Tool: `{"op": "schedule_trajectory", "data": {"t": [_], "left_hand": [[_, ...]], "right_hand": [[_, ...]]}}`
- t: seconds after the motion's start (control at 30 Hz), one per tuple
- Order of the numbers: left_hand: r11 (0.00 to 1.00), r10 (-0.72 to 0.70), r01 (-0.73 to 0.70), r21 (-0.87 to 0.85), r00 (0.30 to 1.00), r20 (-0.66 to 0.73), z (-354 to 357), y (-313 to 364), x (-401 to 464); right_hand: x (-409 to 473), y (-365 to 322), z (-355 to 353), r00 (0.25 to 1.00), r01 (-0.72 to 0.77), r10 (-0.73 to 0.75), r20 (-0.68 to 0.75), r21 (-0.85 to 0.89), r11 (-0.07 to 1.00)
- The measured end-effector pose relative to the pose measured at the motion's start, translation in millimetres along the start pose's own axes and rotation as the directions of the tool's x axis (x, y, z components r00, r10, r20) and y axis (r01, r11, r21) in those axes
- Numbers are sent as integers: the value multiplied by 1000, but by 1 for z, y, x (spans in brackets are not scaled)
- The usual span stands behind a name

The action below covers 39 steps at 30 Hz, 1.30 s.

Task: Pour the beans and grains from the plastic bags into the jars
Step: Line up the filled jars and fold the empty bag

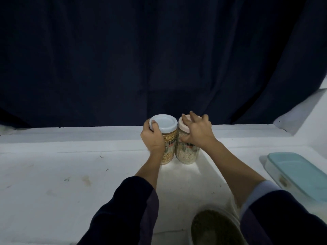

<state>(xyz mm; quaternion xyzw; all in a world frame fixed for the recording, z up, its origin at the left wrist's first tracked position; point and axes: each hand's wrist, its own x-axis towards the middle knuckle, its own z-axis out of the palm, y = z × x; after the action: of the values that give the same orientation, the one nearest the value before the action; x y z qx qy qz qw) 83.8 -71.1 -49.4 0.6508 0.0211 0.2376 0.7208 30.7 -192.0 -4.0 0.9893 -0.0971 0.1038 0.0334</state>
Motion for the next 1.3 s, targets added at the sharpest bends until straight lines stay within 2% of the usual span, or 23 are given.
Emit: {"op": "schedule_trajectory", "data": {"t": [0.1, 0.27, 0.37, 0.43, 0.5, 0.57, 0.63, 0.7, 0.8, 0.87, 1.07, 1.13, 1.3], "left_hand": [[1000, 4, -5, 24, 1000, 14, -2, 0, 0], [981, -179, 161, 107, 966, 185, -9, 4, 5], [965, -235, 215, 149, 963, 134, -31, 12, 5], [969, -230, 216, 119, 966, 118, -55, 16, -2], [958, -272, 256, 131, 954, 125, -81, 16, -16], [950, -288, 262, 168, 944, 160, -105, 19, -34], [945, -292, 249, 210, 933, 209, -126, 23, -50], [940, -315, 268, 209, 919, 238, -141, 23, -64], [936, -340, 302, 182, 910, 237, -160, 26, -84], [934, -346, 308, 181, 906, 245, -169, 27, -93], [924, -379, 349, 154, 890, 254, -191, 36, -103], [925, -378, 352, 140, 888, 263, -197, 39, -106], [922, -387, 369, 118, 885, 259, -209, 41, -110]], "right_hand": [[2, 0, 2, 1000, 6, -6, -16, -12, 1000], [-5, -6, -8, 999, -31, 32, 5, -46, 998], [-19, -13, -30, 994, -58, 68, -88, 114, 992], [-38, -21, -49, 984, 52, -10, -177, 234, 971], [-64, -32, -67, 978, 158, -103, -180, 324, 933], [-92, -42, -82, 979, 205, -190, -78, 401, 893], [-122, -49, -96, 951, 212, -287, 113, 435, 875], [-155, -54, -109, 874, 218, -363, 324, 407, 887], [-206, -60, -131, 693, 285, -399, 601, 280, 917], [-230, -59, -139, 616, 316, -389, 685, 238, 918], [-265, -47, -142, 485, 408, -407, 774, 212, 888], [-272, -51, -137, 520, 417, -423, 742, 211, 884], [-269, -71, -120, 673, 365, -529, 518, 390, 845]]}}
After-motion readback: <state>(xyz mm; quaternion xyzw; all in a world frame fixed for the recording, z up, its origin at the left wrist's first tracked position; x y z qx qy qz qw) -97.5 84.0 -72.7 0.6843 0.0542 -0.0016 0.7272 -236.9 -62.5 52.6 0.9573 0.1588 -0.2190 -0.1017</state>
